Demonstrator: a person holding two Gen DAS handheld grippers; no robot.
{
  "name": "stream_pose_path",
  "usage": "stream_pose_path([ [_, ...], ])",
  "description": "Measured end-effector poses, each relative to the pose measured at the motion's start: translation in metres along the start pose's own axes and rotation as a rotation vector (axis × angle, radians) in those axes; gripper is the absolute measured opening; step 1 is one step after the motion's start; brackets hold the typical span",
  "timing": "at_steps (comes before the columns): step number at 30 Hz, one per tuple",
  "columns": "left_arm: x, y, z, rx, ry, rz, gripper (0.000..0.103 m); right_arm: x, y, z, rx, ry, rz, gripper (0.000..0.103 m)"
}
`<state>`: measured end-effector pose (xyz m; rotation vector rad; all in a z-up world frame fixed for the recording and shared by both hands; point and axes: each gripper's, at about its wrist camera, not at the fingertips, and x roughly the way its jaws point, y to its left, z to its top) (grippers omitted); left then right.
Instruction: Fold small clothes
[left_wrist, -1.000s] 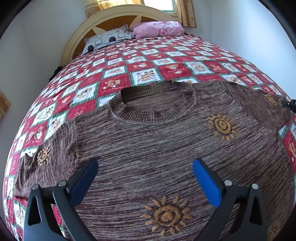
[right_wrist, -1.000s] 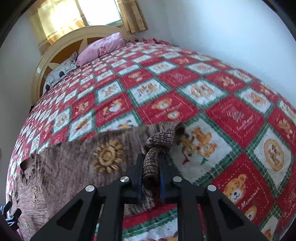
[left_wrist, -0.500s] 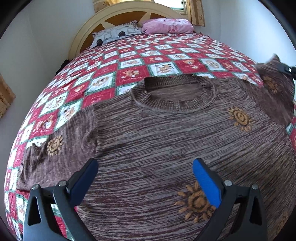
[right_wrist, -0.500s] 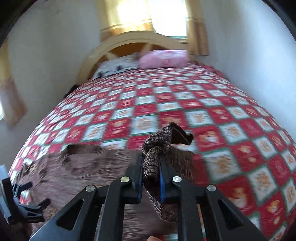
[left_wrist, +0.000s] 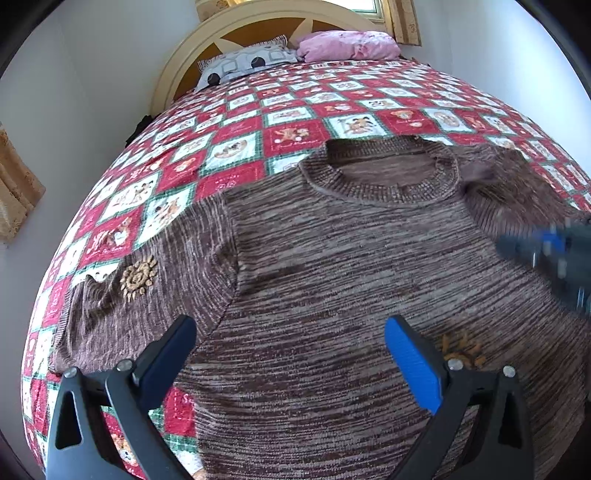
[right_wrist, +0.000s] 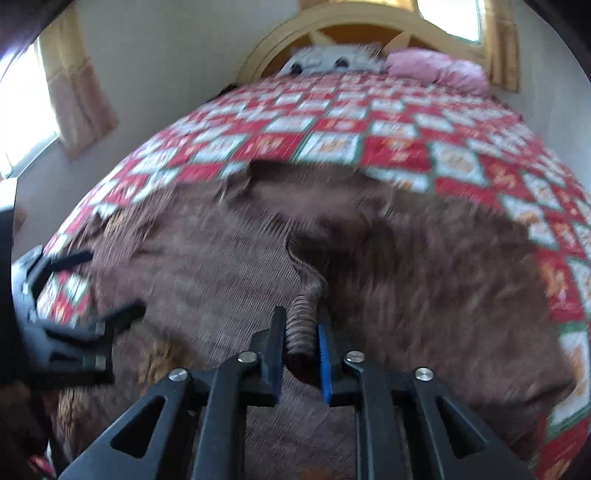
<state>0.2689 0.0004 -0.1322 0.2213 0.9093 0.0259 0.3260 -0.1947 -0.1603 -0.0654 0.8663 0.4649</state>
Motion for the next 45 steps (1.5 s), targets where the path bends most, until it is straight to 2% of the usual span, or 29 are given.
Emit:
stream_pose_path([
  [6, -0.008, -0.009, 0.004, 0.02, -0.01, -0.013, 0.103, -0.025, 0.002, -0.032, -0.045, 0.017, 0.026, 0.025],
  [8, -0.008, -0.009, 0.007, -0.006, 0.015, -0.074, 0.103, -0.039, -0.002, -0.041, -0.046, 0.0, 0.031, 0.029],
  [10, -0.002, -0.009, 0.01, -0.061, 0.071, -0.17, 0.103, -0.054, -0.008, -0.05, -0.041, -0.037, 0.026, 0.038],
  [12, -0.003, -0.017, 0.013, -0.071, 0.08, -0.197, 0.099, -0.07, -0.017, -0.059, -0.021, -0.079, 0.019, 0.042],
  [17, -0.012, -0.043, 0.027, -0.056, 0.056, -0.242, 0.093, -0.091, -0.031, -0.074, 0.011, -0.16, -0.023, 0.042],
  [19, -0.013, -0.058, 0.034, -0.037, 0.051, -0.269, 0.082, -0.098, -0.036, -0.078, 0.029, -0.19, -0.032, 0.043],
  [23, -0.001, -0.083, 0.045, -0.016, 0.076, -0.334, 0.073, -0.098, -0.041, -0.083, 0.047, -0.197, -0.039, 0.043],
  [25, 0.013, -0.093, 0.049, -0.02, 0.112, -0.363, 0.063, -0.098, -0.042, -0.085, 0.045, -0.199, -0.048, 0.045],
  [27, 0.026, -0.103, 0.051, -0.009, 0.147, -0.373, 0.06, -0.1, -0.041, -0.088, 0.042, -0.208, -0.053, 0.05],
  [29, 0.028, -0.108, 0.053, -0.002, 0.108, -0.382, 0.059, -0.1, -0.041, -0.09, 0.042, -0.216, -0.048, 0.054],
  [30, 0.029, -0.111, 0.055, 0.004, 0.091, -0.403, 0.053, -0.1, -0.042, -0.09, 0.043, -0.218, -0.048, 0.054],
  [32, 0.028, -0.113, 0.058, 0.007, 0.079, -0.427, 0.034, -0.1, -0.045, -0.091, 0.054, -0.222, -0.048, 0.054],
  [33, 0.027, -0.114, 0.059, 0.013, 0.079, -0.443, 0.016, -0.1, -0.046, -0.092, 0.061, -0.221, -0.048, 0.054],
  [35, 0.022, -0.117, 0.06, 0.05, 0.064, -0.443, 0.01, -0.099, -0.051, -0.093, 0.085, -0.221, -0.049, 0.054],
  [41, -0.004, -0.094, 0.068, 0.048, -0.025, -0.447, 0.01, -0.097, -0.056, -0.093, 0.109, -0.213, -0.05, 0.054],
  [45, -0.005, -0.081, 0.069, 0.054, -0.036, -0.416, 0.01, -0.093, -0.055, -0.094, 0.103, -0.197, -0.056, 0.054],
])
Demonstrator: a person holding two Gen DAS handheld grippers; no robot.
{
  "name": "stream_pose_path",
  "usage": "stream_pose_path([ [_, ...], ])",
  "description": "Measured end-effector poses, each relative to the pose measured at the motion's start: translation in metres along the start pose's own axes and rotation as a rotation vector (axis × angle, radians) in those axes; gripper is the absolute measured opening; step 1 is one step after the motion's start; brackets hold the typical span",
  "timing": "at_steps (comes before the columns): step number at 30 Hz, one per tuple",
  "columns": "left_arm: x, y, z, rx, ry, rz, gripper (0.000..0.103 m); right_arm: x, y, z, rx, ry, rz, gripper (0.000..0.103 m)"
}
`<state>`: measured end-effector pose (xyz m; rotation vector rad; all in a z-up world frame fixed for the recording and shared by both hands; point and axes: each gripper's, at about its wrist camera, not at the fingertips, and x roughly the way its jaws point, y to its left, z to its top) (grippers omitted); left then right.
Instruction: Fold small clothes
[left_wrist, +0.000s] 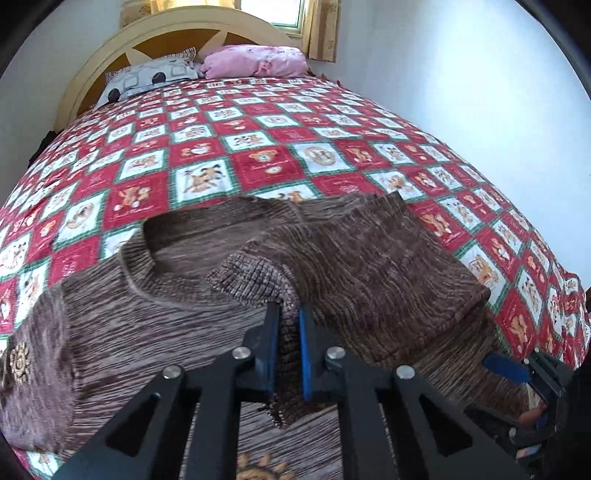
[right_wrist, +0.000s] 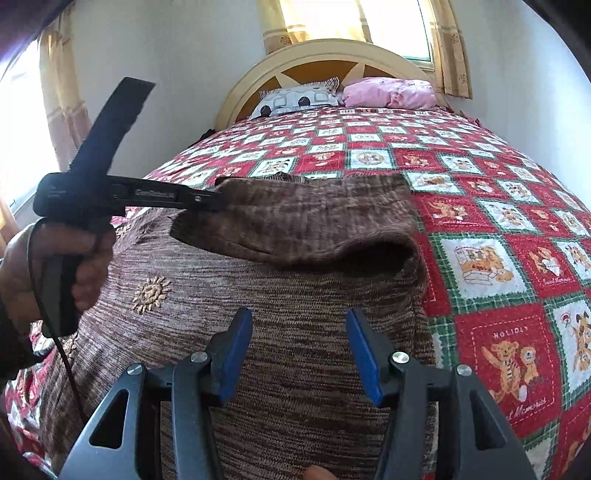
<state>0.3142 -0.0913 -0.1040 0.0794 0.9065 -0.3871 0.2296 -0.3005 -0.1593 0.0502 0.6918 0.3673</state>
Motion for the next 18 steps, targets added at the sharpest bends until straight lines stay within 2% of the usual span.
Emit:
stream_pose_path([
  [7, 0.006, 0.023, -0.011, -0.036, 0.012, 0.028, 0.01, 0.006, -0.002, -0.002, 0.005, 0.035, 0.008, 0.054],
  [11, 0.007, 0.031, -0.019, -0.043, 0.012, 0.037, 0.01, -0.002, -0.02, 0.0, 0.083, 0.002, 0.04, 0.054],
  [14, 0.011, 0.036, -0.024, -0.054, 0.02, 0.025, 0.01, -0.012, -0.038, 0.002, 0.152, -0.041, 0.01, 0.054],
  [18, 0.017, 0.039, -0.029, -0.057, 0.02, 0.023, 0.01, -0.008, -0.052, 0.003, 0.178, -0.02, -0.045, 0.054],
])
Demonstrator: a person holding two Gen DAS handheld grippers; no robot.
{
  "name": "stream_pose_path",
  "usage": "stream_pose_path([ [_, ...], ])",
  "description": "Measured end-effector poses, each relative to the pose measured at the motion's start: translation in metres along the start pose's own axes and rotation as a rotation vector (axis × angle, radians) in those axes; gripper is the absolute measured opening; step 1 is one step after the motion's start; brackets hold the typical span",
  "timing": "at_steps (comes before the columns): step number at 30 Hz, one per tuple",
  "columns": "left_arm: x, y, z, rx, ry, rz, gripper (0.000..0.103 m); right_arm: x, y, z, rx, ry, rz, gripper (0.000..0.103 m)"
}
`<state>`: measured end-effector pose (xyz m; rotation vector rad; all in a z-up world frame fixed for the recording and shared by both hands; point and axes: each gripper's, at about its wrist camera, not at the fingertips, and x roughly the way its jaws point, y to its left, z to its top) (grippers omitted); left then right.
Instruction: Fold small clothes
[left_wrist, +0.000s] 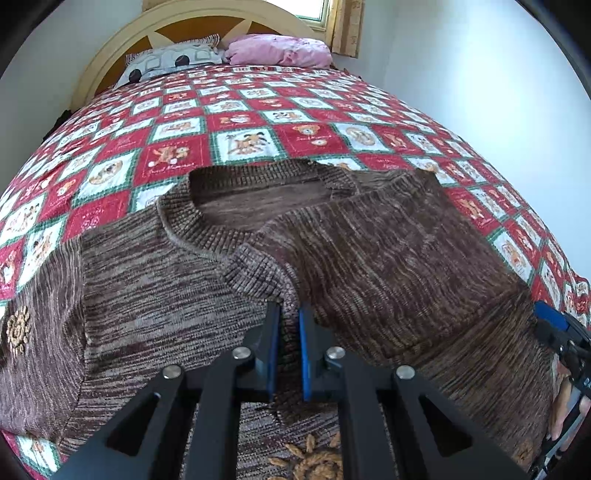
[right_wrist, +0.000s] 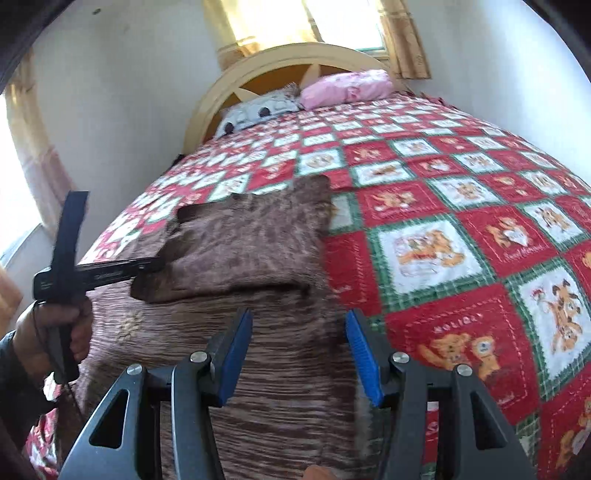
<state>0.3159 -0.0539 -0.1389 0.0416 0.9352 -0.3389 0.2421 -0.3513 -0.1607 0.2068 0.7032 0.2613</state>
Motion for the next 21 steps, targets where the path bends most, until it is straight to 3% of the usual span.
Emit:
stream_pose_path([
  [8, -0.004, 0.009, -0.003, 0.0, -0.017, -0.003, 0.011, 0.005, 0.01, 0.0, -0.06, 0.011, -0.025, 0.054],
  [11, -0.001, 0.007, -0.004, 0.003, -0.008, 0.012, 0.018, 0.0, 0.017, 0.009, -0.087, -0.001, -0.027, 0.054],
  [12, -0.002, 0.007, -0.004, -0.001, -0.008, 0.018, 0.022, -0.002, 0.022, 0.013, -0.098, -0.008, -0.022, 0.054],
  [14, -0.006, 0.01, 0.0, -0.018, -0.028, 0.054, 0.041, -0.003, 0.035, 0.03, -0.139, -0.019, -0.006, 0.054],
  [16, -0.014, 0.016, 0.004, -0.042, -0.078, 0.073, 0.065, 0.009, 0.048, 0.044, -0.183, 0.032, 0.036, 0.065],
  [18, -0.018, 0.019, 0.007, -0.049, -0.115, 0.11, 0.069, 0.024, 0.052, 0.053, -0.185, 0.055, 0.073, 0.065],
  [21, -0.002, 0.017, 0.006, 0.024, -0.073, 0.254, 0.069, 0.055, 0.048, 0.055, -0.2, 0.155, 0.005, 0.065],
])
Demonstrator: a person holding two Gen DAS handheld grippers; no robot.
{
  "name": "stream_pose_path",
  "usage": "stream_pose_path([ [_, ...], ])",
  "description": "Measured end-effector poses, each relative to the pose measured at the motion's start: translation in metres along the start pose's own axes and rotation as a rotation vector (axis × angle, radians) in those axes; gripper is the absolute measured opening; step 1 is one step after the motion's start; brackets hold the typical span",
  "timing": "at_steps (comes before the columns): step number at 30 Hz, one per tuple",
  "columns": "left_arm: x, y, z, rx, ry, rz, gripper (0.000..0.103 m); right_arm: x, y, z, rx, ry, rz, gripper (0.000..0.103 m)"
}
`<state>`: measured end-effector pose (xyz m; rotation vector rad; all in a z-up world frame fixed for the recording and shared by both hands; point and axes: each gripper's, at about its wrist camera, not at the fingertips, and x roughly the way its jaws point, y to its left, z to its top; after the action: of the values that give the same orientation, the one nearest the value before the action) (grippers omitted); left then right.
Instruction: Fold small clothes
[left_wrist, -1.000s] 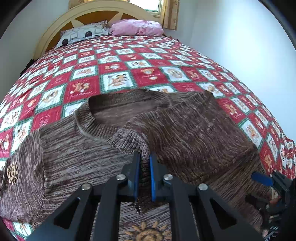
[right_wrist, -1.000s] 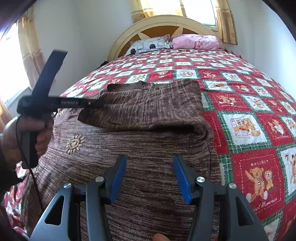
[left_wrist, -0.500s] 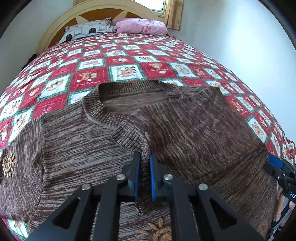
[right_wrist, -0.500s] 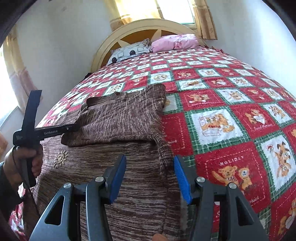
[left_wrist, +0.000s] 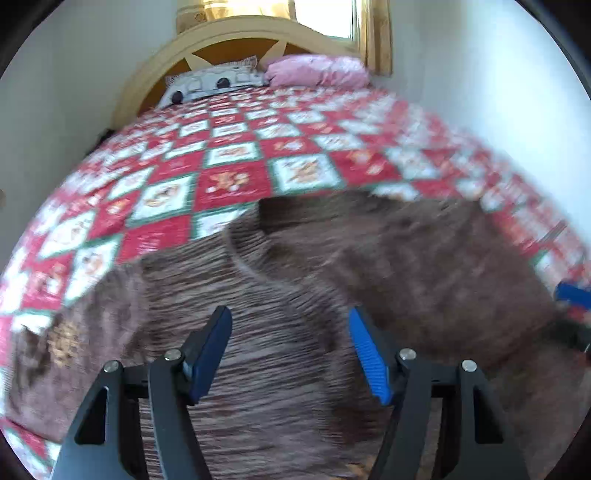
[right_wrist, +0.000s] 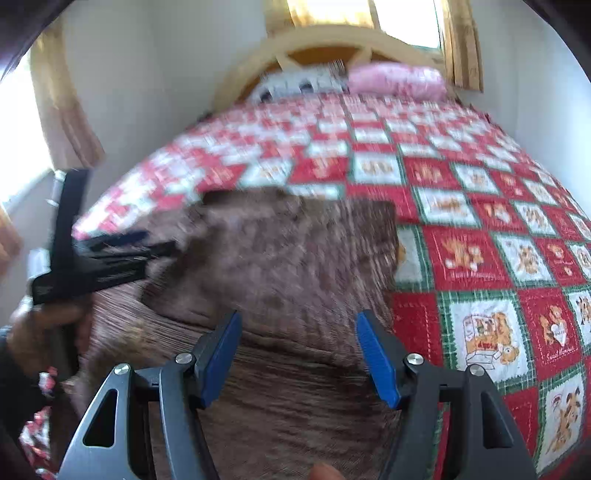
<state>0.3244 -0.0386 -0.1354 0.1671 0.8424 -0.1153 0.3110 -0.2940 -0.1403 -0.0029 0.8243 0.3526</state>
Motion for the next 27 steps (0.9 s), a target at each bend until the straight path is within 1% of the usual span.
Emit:
stream_pose_path([
  [1, 0.007, -0.003, -0.003, 0.038, 0.028, 0.058, 0.069, 0.006, -0.002, -0.002, 0.003, 0.033, -0.011, 0.065],
  [2, 0.012, -0.003, -0.007, 0.063, 0.047, 0.098, 0.069, 0.009, -0.004, -0.006, -0.001, 0.062, -0.019, 0.065],
  [3, 0.011, -0.002, -0.01, 0.066, 0.044, 0.099, 0.069, 0.008, -0.004, -0.009, -0.022, 0.07, -0.035, 0.065],
  [5, 0.006, 0.003, -0.017, 0.064, 0.036, 0.074, 0.069, 0.0, 0.002, -0.012, -0.062, 0.063, -0.072, 0.065],
  [6, 0.004, 0.004, -0.019, 0.069, 0.036, 0.075, 0.07, -0.003, 0.005, -0.01, -0.074, 0.065, -0.079, 0.065],
  [8, -0.001, 0.004, -0.022, 0.076, 0.034, 0.089, 0.071, -0.007, 0.016, 0.003, -0.087, 0.046, -0.063, 0.065],
  [10, -0.006, 0.002, -0.025, 0.071, 0.037, 0.081, 0.071, -0.006, 0.03, 0.015, -0.117, 0.025, -0.061, 0.065],
  [12, -0.011, 0.004, -0.031, 0.062, 0.044, 0.068, 0.071, 0.002, 0.054, 0.033, -0.167, 0.0, -0.051, 0.065],
  [14, -0.014, 0.003, -0.035, 0.056, 0.044, 0.057, 0.072, 0.017, 0.073, 0.045, -0.203, 0.0, -0.035, 0.065],
  [17, -0.016, 0.009, -0.04, 0.035, 0.048, 0.034, 0.072, 0.047, 0.098, 0.058, -0.254, 0.012, -0.058, 0.065],
  [19, -0.016, 0.012, -0.041, 0.023, 0.051, 0.024, 0.073, 0.068, 0.108, 0.061, -0.258, 0.031, -0.051, 0.065],
  [21, -0.017, 0.016, -0.043, 0.015, 0.052, 0.018, 0.075, 0.084, 0.112, 0.059, -0.262, 0.047, -0.063, 0.065],
  [22, -0.018, 0.017, -0.045, 0.012, 0.053, 0.016, 0.075, 0.092, 0.115, 0.056, -0.273, 0.065, -0.078, 0.065],
  [23, -0.019, 0.02, -0.046, 0.009, 0.054, 0.015, 0.075, 0.105, 0.116, 0.051, -0.285, 0.105, -0.101, 0.065],
  [25, -0.021, 0.024, -0.049, 0.01, 0.053, 0.02, 0.075, 0.103, 0.118, 0.046, -0.282, 0.071, -0.112, 0.065],
  [27, -0.024, 0.03, -0.053, 0.008, 0.053, 0.023, 0.075, 0.099, 0.119, 0.043, -0.28, 0.074, -0.12, 0.065],
])
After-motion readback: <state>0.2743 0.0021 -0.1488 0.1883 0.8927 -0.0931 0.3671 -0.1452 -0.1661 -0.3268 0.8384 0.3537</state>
